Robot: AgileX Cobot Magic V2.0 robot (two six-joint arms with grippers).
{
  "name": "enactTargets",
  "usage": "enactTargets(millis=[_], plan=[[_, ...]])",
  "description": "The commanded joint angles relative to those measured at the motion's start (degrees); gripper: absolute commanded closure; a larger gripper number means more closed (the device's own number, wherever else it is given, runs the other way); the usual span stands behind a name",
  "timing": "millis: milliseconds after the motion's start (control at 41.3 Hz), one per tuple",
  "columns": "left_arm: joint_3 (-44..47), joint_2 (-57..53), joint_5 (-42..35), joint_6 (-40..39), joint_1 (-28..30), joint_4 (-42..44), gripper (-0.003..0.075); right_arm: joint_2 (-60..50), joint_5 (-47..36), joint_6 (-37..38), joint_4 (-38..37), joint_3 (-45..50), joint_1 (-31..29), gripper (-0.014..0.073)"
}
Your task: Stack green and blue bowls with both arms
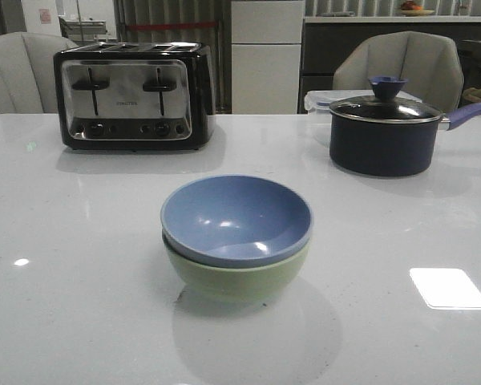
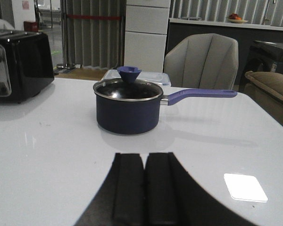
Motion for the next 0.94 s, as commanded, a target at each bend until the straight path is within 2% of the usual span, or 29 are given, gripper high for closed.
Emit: enactTargets(millis=[0,920], plan=[[0.3,-1.1,-5.2,-0.5,-0.4,-0.1,0.0624,-1.1,-6.7,5.5,-3.7,-0.2,-0.2,0.055],[0.3,-1.1,-5.2,-0.5,-0.4,-0.1,0.0624,-1.1,-6.7,5.5,-3.7,-0.2,1.9,0.055]])
